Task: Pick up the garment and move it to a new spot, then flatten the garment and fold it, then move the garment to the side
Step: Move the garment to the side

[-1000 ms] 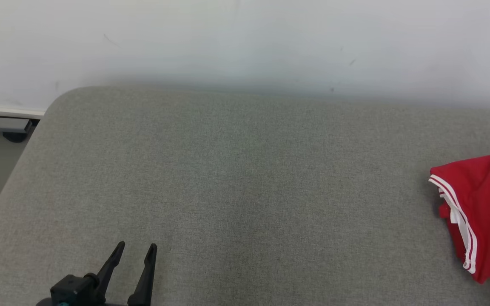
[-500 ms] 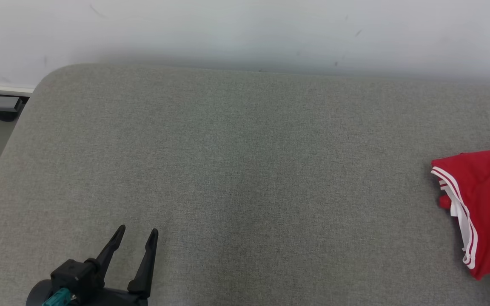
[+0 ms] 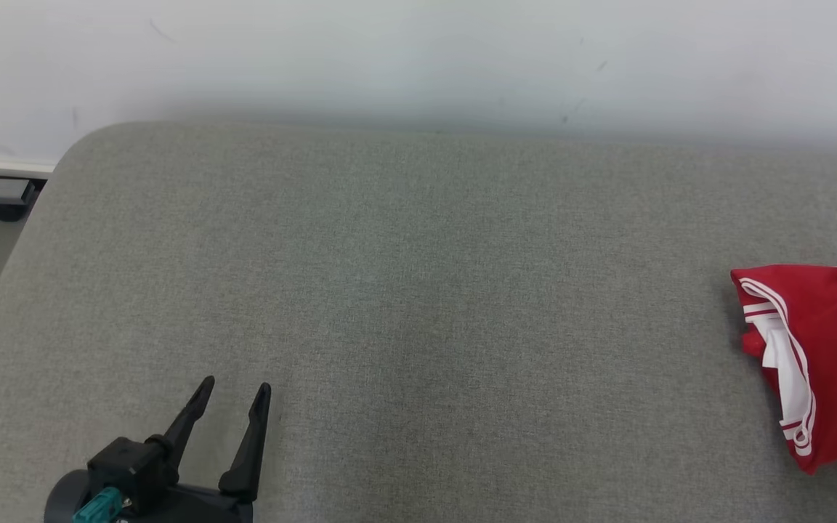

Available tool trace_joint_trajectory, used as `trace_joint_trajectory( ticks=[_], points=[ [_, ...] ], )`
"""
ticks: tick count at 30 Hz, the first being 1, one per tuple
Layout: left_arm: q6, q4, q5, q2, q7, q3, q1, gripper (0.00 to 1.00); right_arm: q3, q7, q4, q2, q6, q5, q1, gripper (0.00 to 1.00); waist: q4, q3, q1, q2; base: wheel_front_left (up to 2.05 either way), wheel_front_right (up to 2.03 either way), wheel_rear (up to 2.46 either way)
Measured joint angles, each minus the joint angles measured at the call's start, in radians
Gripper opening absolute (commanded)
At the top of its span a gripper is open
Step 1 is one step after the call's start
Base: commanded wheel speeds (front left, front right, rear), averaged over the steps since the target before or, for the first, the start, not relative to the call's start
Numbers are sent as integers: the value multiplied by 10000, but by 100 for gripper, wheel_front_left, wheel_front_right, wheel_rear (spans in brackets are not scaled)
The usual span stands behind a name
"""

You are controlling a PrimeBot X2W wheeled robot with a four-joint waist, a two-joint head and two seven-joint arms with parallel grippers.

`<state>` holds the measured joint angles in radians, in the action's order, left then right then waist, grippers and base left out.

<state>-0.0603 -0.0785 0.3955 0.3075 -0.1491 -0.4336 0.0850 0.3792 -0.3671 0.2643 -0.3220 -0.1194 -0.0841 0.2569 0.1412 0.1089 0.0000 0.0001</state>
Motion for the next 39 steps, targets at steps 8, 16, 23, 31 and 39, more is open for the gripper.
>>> trace_joint_trajectory(
  ticks=[8,16,23,31,39],
  points=[
    [-228,-320,-232,-92,-479,454,463,100,-815,1338,-295,665,1160,-589,-19,100,-172,-485,-1,0,0,0,0],
    [-439,-594,-320,-293,-717,959,184,100,-1241,2359,-608,1693,1910,-1361,-820,100,-414,-1146,-1,-1,0,0,0],
    [-453,-696,314,-527,-721,1235,-641,100,-1584,3072,-955,2516,2015,-1616,-1944,100,-579,-1729,-2,-1,0,0,0],
    [-355,-851,654,-366,-719,1373,-836,100,-2029,3492,-851,2633,2075,-1622,-2573,100,-440,-1918,-1,-1,0,0,0],
    [-278,-834,725,-301,-719,1419,-1049,100,-2364,3839,-721,2727,2075,-1768,-3055,100,-418,-1953,-2,-1,0,0,0]
  ],
)
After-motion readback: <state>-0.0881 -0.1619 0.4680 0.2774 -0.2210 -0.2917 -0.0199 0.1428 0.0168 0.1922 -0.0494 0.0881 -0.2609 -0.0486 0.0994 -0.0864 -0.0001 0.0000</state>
